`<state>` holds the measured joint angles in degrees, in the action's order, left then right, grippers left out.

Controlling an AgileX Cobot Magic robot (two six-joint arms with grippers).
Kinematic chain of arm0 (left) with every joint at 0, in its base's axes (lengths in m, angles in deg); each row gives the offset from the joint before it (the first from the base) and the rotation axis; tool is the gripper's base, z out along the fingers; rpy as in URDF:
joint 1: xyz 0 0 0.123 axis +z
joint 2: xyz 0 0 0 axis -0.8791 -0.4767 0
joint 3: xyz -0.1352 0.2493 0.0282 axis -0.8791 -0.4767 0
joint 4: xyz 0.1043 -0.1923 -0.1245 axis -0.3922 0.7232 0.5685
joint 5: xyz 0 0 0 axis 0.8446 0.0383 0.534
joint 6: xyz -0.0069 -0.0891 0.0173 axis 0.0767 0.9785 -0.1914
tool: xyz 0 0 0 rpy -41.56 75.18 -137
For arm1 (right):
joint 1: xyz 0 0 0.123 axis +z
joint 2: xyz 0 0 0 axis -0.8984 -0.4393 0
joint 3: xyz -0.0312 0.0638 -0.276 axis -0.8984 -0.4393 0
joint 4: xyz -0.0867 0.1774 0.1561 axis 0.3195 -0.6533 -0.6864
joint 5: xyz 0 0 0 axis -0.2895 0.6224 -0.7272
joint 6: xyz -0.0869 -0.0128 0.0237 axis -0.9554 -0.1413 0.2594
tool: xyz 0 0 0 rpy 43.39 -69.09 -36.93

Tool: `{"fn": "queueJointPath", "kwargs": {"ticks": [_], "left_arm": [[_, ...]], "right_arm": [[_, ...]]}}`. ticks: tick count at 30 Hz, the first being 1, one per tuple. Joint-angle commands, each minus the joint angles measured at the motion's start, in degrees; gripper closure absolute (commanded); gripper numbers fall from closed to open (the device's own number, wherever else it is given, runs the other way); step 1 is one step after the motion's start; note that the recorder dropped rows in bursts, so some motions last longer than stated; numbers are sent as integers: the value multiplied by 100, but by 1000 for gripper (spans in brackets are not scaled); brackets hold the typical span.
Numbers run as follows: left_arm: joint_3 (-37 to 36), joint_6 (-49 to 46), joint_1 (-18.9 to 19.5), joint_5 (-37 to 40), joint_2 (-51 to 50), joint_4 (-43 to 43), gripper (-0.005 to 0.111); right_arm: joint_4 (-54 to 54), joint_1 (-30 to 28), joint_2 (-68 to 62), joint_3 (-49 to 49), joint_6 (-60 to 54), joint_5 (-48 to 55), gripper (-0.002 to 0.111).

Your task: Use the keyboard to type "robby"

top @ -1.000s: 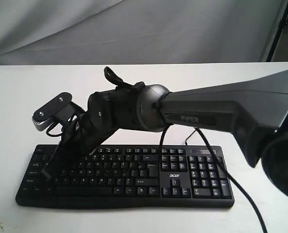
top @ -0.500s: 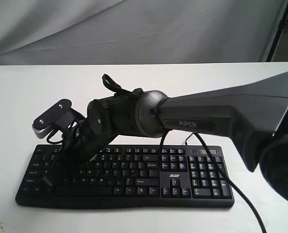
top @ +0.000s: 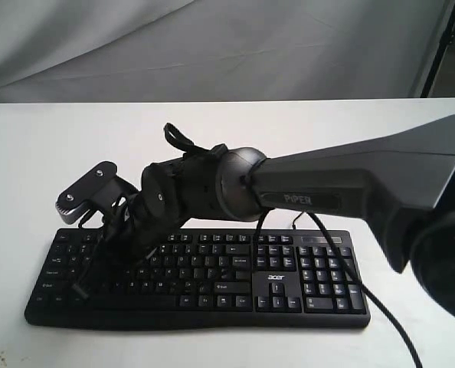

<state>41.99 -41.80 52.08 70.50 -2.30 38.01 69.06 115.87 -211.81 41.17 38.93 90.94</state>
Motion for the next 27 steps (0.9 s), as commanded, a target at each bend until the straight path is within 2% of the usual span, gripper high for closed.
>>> {"fn": "queueJointPath", "kwargs": {"ticks": [1,14,22,27], "left_arm": [[-25,16,-36,-42,20,-27,107],[-25,16,-36,-42,20,-27,107],[-25,16,-36,-42,20,-27,107],[-25,16,-36,-42,20,-27,107]], "right_arm": [[67,6,13,-42,-60,-98,108],[65,6,-147,-42,-60,-111,108],[351,-77,412,-42,56,258,108],[342,-325,1015,-766,130,74,108]]}}
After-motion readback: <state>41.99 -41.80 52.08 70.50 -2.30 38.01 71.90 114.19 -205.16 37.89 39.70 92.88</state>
